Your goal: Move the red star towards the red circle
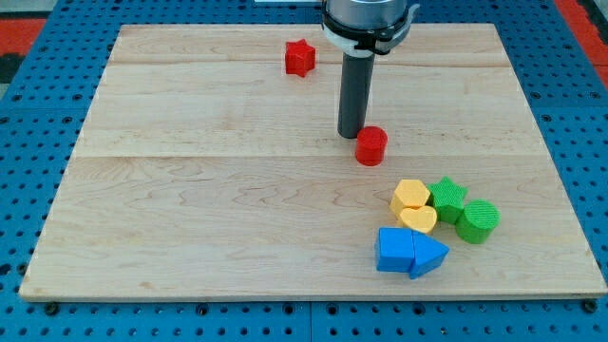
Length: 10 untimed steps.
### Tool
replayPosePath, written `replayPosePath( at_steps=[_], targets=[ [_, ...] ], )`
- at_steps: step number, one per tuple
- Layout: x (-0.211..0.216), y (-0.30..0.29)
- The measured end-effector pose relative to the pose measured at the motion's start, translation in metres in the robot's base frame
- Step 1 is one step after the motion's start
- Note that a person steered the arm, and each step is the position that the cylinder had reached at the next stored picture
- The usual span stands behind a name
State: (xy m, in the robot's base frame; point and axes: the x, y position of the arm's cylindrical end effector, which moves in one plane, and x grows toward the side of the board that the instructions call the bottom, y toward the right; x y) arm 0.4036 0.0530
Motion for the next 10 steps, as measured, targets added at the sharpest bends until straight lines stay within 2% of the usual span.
replayPosePath(
  at_steps=[1,2,3,4,5,6,8,9,10],
  targets=[
    [-0.005,0.025],
    [0.032,0.054],
    [0.041,0.052],
    [-0.032,0.063],
    [-0.116,0.036],
    [-0.149,-0.042],
    [-0.186,-0.093],
    [-0.168,-0.127],
    [-0.126,-0.103]
  ],
)
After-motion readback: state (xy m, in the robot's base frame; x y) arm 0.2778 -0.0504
